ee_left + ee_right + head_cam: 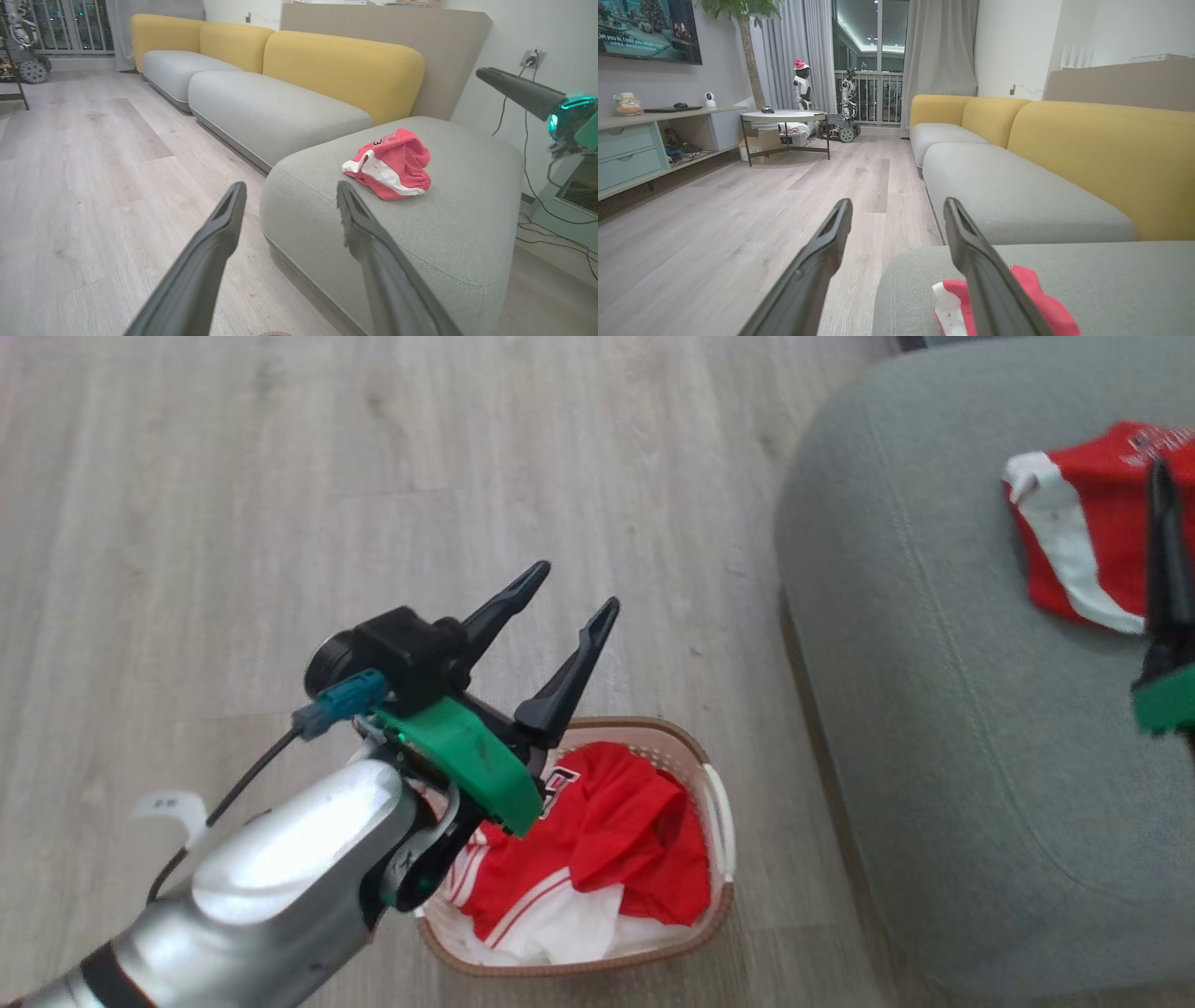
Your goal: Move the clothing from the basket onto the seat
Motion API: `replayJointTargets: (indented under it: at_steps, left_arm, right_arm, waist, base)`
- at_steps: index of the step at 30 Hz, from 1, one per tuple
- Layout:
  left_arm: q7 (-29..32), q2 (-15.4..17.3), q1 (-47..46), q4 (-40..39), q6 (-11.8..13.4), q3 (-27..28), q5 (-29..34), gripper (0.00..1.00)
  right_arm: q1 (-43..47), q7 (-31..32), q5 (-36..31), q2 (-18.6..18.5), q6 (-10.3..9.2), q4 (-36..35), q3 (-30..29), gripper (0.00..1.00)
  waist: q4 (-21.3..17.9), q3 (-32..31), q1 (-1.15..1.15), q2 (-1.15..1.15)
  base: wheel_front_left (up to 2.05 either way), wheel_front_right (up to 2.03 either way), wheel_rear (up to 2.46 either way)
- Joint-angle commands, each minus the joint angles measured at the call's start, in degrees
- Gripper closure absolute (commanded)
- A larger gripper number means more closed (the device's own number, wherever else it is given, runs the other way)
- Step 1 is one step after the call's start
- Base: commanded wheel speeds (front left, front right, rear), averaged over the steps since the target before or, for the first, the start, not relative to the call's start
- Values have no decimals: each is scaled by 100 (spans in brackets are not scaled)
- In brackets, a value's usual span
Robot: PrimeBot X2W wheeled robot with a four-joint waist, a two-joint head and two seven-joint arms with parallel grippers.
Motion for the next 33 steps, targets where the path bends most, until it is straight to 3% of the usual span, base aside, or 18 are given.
replayJointTargets:
  at_steps: [1,14,20,29,33]
  left_arm:
    - [-60,163,-73,-121,56,373,1,0]
    - [-70,311,997,-240,344,1301,276,0]
    - [-70,326,1879,-378,511,2247,524,0]
    - [-71,132,2858,-525,498,3243,1088,0]
    - [-71,-11,3225,-566,325,3628,1296,0]
  right_arm:
    - [153,-85,-18,-2,-2,-284,-25,0]
    - [1368,-636,-94,782,-2,-634,-12,0]
    - [1727,-917,-108,991,-2,-478,230,0]
    - [2042,-1202,-327,1159,-2,-267,604,0]
    - [2136,-1298,-414,1263,-2,-198,603,0]
  waist:
    - [198,-135,0,0]
    - [750,-435,0,0]
    - [854,-589,0,0]
    - [903,-695,0,0]
    - [901,-729,0,0]
  base:
    - [0,0,0]
    - [0,0,0]
    - [0,0,0]
    - [0,0,0]
    - [0,0,0]
